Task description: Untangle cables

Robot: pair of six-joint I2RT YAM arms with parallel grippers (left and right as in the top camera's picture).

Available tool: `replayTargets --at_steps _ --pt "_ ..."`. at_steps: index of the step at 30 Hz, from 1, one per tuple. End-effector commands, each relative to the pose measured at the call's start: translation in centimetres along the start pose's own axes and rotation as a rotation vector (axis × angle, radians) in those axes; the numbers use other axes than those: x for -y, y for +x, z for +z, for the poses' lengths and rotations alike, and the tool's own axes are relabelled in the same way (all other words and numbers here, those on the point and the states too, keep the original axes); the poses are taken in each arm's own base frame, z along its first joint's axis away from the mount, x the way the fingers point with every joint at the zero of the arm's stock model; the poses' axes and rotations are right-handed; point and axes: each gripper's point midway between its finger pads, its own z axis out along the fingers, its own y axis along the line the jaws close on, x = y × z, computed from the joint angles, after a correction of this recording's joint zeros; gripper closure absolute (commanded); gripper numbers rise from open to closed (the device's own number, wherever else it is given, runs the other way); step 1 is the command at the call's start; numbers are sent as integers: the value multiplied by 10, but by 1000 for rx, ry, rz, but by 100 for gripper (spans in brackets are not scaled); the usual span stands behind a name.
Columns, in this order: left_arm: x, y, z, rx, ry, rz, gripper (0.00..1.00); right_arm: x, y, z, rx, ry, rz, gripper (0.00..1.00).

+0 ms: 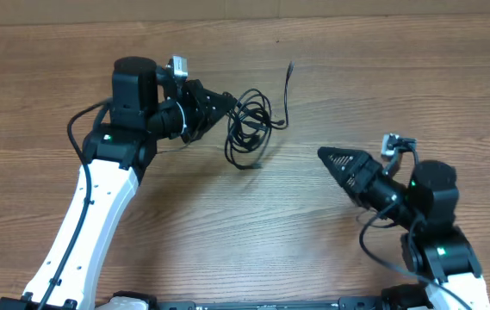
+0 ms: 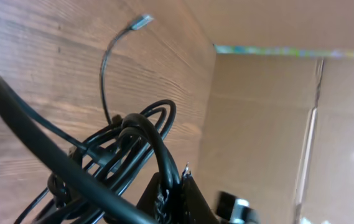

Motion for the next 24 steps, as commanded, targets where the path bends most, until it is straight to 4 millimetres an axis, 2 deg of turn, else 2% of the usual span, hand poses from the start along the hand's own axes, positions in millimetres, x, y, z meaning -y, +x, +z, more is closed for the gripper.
replayTargets --at_steps 1,4,6,9,12,16,19,24 --pt "15 2 -3 18 21 -168 96 7 5 12 -66 32 267 20" --pt "16 4 0 25 15 -229 96 24 18 33 -131 99 336 20" --pt "19 4 2 36 21 -223 96 28 30 47 -185 117 328 20" --pt "27 7 5 33 42 -162 96 23 43 71 -240 91 279 20" --pt "30 10 7 28 47 -57 96 13 45 87 -249 37 226 20" --pt "31 14 8 13 50 25 96 7 38 94 -213 6 205 20" --pt "33 18 8 -5 59 27 95 12 28 96 -151 30 229 20" --pt "36 27 10 -43 72 30 96 15 22 97 -112 46 226 21"
